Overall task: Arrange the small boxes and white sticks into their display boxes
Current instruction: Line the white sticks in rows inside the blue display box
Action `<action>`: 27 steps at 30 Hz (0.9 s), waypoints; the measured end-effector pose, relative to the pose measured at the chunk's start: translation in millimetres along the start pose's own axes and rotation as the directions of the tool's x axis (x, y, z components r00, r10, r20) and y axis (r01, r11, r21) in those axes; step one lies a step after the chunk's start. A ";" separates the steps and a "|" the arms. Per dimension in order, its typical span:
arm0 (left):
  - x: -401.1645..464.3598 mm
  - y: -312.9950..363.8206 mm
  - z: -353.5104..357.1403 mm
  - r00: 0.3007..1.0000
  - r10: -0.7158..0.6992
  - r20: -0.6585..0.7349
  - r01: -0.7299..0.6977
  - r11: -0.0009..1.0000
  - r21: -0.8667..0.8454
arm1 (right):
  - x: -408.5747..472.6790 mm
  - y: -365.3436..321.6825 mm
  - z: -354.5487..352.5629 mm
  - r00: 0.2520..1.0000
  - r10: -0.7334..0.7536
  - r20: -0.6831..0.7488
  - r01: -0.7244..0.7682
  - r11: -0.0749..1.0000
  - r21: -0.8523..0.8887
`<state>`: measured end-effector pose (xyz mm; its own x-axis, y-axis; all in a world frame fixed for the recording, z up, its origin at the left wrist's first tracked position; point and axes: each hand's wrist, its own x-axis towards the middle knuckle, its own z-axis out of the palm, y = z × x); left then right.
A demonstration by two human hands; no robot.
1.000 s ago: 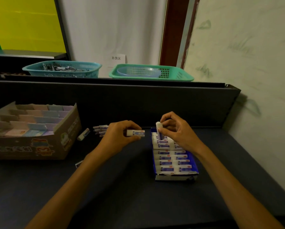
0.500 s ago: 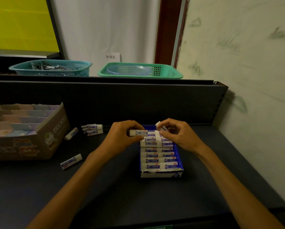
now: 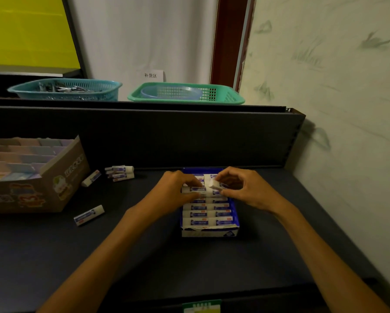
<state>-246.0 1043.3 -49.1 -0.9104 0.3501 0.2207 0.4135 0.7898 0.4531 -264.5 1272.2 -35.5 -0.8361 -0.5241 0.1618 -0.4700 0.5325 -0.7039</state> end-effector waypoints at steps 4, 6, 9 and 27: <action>1.9 -0.4 4.9 0.998 -0.041 0.041 0.038 0.997 0.070 | -0.7 2.3 0.9 0.999 -0.010 0.048 0.015 0.995 -0.103; 1.2 0.1 6.7 0.998 -0.033 0.044 0.028 0.992 0.126 | 0.6 3.1 2.6 0.998 -0.007 0.060 0.016 0.988 -0.152; 0.1 1.7 8.7 0.999 -0.017 0.050 0.009 0.987 0.163 | 2.3 3.1 5.3 0.998 0.014 0.068 0.001 0.977 -0.213; -5.4 0.8 4.7 0.997 0.047 0.055 -0.057 0.978 0.201 | 4.9 -0.1 5.4 0.991 0.042 0.126 0.007 0.931 -0.366</action>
<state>-240.8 1044.4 -53.9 -0.8894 0.4140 0.1938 0.4533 0.8536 0.2568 -267.0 1266.0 -38.4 -0.8128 -0.5809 0.0438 -0.5469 0.7350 -0.4008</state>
